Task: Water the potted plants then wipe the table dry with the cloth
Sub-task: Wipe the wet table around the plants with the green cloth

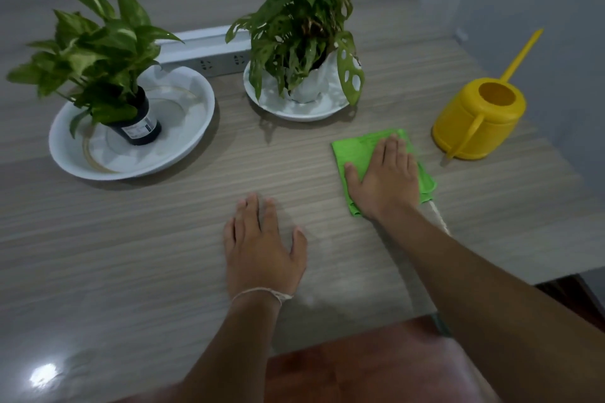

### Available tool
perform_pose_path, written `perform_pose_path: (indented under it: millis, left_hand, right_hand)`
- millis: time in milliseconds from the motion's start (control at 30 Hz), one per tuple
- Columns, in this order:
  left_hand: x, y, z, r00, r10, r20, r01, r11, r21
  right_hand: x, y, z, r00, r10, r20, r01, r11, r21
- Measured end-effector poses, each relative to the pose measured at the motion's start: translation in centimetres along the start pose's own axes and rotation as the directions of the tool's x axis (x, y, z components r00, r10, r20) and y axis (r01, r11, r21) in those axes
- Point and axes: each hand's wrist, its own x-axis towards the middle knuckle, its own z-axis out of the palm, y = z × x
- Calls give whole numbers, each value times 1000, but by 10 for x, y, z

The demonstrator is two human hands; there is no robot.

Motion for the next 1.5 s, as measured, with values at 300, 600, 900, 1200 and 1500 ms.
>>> perform_pose_path:
  millis: [300,600,900,1200,1500]
  left_hand:
    - [-15,-28,-16,997,-58,-42,42,949,-312]
    - [-30,-158,-78,996,77,-39,-85,952,-294]
    - [-22,-309,-123,999,-45,4,45,996,-71]
    - [-39,-377,-126,993,-119,12,119,993,-2]
    - [-46,-427,-127,982,-179,-57,182,983,40]
  right_hand:
    - [-95,-46,8,999,-8,-38,8,1000,-16]
    - [-156,-115,16,1000,8,-17,-9,1000,-16]
    - [-206,-233,28,994,-107,-20,107,994,3]
    - [-237,-350,39,948,-318,37,317,948,21]
    - [-243,-416,47,905,-424,24,424,906,13]
